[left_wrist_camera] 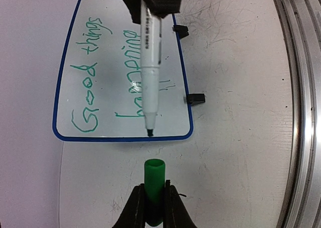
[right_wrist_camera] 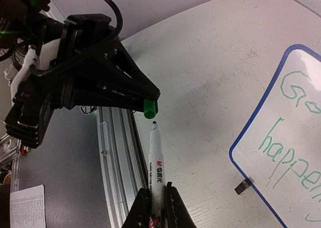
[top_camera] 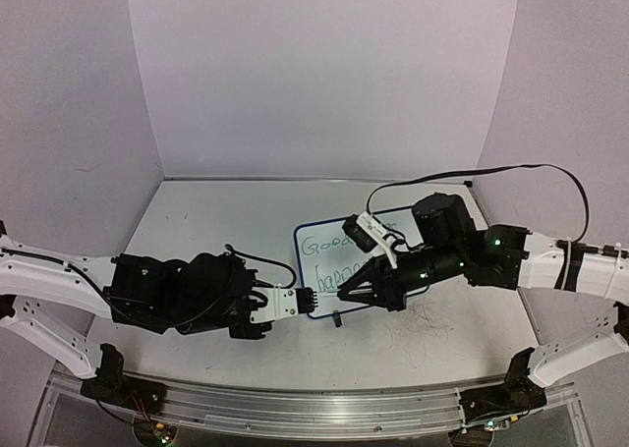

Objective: Write a sentence on the whiteboard
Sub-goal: Insert the whiteboard marker without the cap into the pen cap.

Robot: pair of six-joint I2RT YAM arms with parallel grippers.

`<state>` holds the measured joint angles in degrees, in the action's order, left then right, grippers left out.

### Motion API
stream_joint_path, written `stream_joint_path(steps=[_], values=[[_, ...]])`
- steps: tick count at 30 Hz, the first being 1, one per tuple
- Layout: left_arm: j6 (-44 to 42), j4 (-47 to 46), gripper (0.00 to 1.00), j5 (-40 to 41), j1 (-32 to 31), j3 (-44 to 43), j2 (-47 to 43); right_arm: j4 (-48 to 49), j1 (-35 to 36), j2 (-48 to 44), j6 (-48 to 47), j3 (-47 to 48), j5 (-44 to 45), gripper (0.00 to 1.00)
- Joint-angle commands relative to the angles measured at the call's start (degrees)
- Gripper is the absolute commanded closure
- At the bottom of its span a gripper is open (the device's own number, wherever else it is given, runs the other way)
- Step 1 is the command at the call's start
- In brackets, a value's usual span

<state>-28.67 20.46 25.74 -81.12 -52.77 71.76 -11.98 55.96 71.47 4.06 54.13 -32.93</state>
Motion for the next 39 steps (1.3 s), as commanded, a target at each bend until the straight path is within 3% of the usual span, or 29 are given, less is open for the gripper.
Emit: stream_joint_path(steps=[1, 33, 39], values=[[0.2, -3.0, 1.00, 0.9, -0.3, 0.1, -2.1, 3.3, 1.1, 1.0, 1.2, 2.9, -1.1, 1.00], [1.3, -3.4, 1.00, -0.9, -0.3, -1.2, -1.3, 6.2, 2.1, 3.2, 1.6, 2.6, 1.0, 1.00], [1.6, -3.4, 1.00, -0.7, -0.3, -0.5, -1.8, 6.6, 2.1, 0.1, 1.8, 0.8, 1.8, 1.00]])
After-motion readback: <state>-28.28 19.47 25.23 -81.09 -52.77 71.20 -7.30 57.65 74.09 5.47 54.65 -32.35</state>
